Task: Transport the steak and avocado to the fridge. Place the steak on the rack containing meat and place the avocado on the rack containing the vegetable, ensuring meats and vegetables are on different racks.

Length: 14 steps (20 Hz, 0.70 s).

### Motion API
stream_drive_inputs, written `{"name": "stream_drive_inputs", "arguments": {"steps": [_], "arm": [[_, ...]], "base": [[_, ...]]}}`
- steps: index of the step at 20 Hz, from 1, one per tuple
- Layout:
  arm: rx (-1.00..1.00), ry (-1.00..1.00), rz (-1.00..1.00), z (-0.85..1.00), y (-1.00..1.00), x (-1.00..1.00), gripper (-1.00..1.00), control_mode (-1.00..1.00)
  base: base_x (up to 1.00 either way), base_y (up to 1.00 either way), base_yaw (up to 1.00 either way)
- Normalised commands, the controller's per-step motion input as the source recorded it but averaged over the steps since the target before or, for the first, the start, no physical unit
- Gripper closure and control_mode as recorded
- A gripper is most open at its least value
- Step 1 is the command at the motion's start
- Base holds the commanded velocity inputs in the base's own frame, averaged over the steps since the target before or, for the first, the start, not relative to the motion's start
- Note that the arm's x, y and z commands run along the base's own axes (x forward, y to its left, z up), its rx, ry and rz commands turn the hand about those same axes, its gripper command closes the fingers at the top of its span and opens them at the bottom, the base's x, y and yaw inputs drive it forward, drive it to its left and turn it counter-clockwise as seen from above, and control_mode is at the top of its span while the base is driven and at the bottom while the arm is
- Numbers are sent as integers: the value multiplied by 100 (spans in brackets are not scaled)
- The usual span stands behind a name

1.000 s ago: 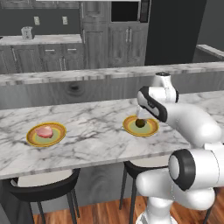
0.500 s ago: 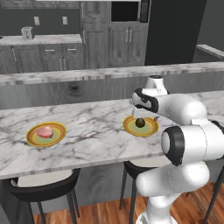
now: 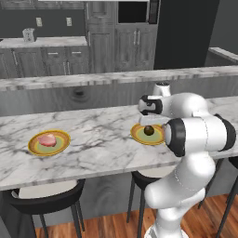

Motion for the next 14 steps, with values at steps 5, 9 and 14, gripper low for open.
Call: {"name": "stream_drive_inputs", "arguments": {"steps": [5, 9, 14], "arm": [[0, 0, 0, -39, -1, 49, -100, -100], [0, 0, 0, -34, 0, 46, -100, -100], [0, 0, 0, -30, 0, 41, -100, -100]], "base": [[0, 0, 0], [0, 0, 0], [0, 0, 0]]}}
